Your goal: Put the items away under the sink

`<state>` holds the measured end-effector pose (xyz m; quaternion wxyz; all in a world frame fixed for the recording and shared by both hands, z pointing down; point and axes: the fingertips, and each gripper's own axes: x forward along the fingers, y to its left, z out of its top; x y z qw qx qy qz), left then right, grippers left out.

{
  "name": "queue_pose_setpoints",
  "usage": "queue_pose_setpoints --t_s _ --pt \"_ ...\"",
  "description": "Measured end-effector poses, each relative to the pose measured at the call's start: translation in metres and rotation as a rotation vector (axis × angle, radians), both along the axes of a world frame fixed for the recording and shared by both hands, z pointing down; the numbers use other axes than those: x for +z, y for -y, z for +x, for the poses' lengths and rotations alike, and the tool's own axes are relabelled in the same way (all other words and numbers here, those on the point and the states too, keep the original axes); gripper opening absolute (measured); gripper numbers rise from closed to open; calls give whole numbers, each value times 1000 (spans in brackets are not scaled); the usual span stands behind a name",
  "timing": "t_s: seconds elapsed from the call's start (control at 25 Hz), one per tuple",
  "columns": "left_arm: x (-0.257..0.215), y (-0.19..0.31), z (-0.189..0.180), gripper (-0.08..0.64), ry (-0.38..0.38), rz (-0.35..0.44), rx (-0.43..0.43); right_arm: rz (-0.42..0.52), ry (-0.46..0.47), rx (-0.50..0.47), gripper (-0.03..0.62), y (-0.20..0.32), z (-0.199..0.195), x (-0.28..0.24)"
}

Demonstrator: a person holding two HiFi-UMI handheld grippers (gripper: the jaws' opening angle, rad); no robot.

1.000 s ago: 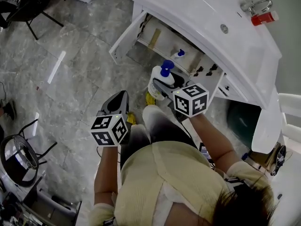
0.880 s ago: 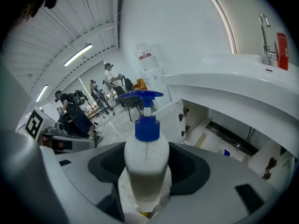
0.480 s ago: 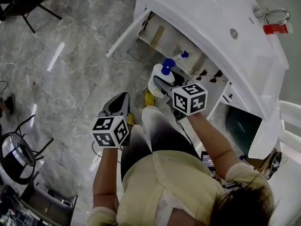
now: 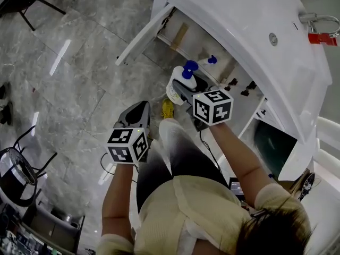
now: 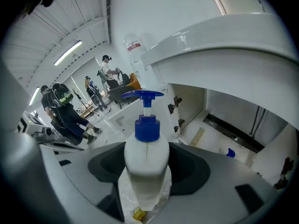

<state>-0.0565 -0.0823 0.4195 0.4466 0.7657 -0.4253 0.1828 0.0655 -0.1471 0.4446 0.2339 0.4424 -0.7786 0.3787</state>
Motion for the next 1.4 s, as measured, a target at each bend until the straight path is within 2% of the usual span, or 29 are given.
queue_pose_setpoints --t_s 0.68,1.12,1.4 --pt "77 22 26 49 12 -82 26 -42 -35 61 281 45 28 81" --pt "115 40 22 49 29 -92 8 -38 -51 86 281 69 33 119" --pt "142 49 35 49 21 -103 7 -51 -69 108 281 77 45 153"
